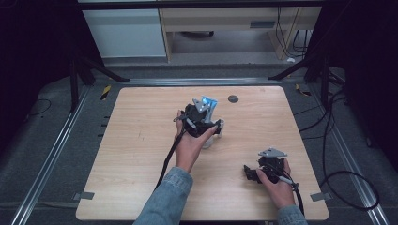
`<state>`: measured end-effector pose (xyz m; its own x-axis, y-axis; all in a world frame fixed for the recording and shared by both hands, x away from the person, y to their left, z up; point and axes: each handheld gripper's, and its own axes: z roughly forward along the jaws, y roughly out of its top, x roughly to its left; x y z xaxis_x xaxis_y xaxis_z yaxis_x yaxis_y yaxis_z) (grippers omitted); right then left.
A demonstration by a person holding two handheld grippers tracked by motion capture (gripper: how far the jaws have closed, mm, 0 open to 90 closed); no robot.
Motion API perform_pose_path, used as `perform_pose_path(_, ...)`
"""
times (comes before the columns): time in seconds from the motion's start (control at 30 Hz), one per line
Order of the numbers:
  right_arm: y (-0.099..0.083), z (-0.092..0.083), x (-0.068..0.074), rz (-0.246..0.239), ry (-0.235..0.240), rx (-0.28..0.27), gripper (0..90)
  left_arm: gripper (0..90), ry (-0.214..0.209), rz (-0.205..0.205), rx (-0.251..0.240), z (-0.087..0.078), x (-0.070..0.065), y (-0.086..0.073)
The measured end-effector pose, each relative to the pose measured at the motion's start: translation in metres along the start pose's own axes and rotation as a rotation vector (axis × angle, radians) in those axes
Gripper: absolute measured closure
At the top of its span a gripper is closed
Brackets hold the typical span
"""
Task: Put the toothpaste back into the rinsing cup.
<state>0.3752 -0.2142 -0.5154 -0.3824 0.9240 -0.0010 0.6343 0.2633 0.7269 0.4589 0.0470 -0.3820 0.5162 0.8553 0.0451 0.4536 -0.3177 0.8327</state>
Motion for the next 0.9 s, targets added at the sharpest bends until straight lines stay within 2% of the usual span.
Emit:
perform_pose_path(0.3,0.0,0.0,0.0,-0.001,-0.001,0.0,0.7,5.8,0.0,0.084,0.025,-0.012,-0.006,-0.003)
perform_pose_path(0.47,0.0,0.0,0.0,-0.001,-0.001,0.0,0.7,5.9,-0.015,0.089,0.023,-0.019,-0.008,-0.004)
perform_pose_path(0.6,0.0,0.0,0.0,-0.001,-0.001,0.0,0.7,5.8,-0.019,0.121,0.036,-0.024,-0.011,-0.004)
perform_pose_path(0.73,0.0,0.0,0.0,-0.002,-0.002,0.0,0.7,5.9,-0.022,0.125,0.048,-0.027,-0.015,-0.005)
perform_pose_path(0.83,0.0,0.0,0.0,0.0,-0.001,0.0,0.7,5.8,-0.022,0.144,0.055,-0.029,-0.017,-0.005)
perform_pose_path(0.9,0.0,0.0,0.0,-0.003,-0.002,0.001,0.7,5.9,-0.025,0.137,0.064,-0.031,-0.019,-0.006)
